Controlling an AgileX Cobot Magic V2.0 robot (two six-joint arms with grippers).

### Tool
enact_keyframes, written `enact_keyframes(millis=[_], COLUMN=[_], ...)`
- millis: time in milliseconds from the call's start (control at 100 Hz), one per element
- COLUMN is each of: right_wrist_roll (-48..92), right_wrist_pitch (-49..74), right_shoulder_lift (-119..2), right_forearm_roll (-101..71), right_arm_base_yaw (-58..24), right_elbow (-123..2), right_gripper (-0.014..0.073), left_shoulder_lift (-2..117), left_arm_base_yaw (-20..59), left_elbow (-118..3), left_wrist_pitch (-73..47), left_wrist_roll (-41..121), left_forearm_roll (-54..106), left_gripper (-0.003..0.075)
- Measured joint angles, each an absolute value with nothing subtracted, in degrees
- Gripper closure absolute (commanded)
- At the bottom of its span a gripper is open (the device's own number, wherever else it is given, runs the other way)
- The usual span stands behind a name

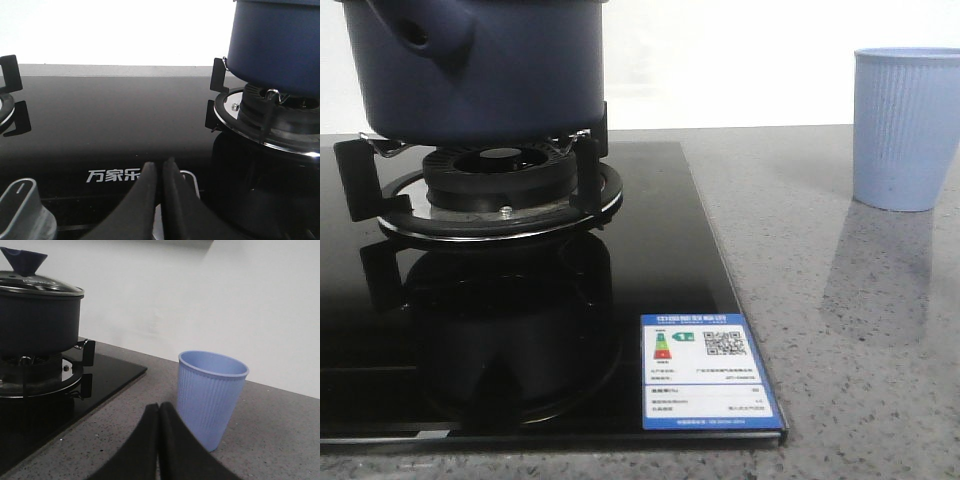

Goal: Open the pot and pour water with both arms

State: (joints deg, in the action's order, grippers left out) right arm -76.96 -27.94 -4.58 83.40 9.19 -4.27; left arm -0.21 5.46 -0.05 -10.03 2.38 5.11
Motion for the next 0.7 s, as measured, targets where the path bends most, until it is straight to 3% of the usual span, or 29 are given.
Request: enact_keyframes(millis=[700], right_wrist_roll=[-76.96], right_wrist_pitch=[-26.01], right_shoulder_lift=[-4.58], right_forearm_roll=[82.03], right_arm_base_yaw=[9.19], right_elbow=[-3.93], right_gripper=[0.0654], left_shoulder_lift=[-0.21], left_arm_base_yaw=[5.46], left_elbow=[-0.05], left_wrist_pitch=[-10.17], left_wrist_roll=[2.23], left_forearm_roll=[5.11], left_gripper=[0.0736])
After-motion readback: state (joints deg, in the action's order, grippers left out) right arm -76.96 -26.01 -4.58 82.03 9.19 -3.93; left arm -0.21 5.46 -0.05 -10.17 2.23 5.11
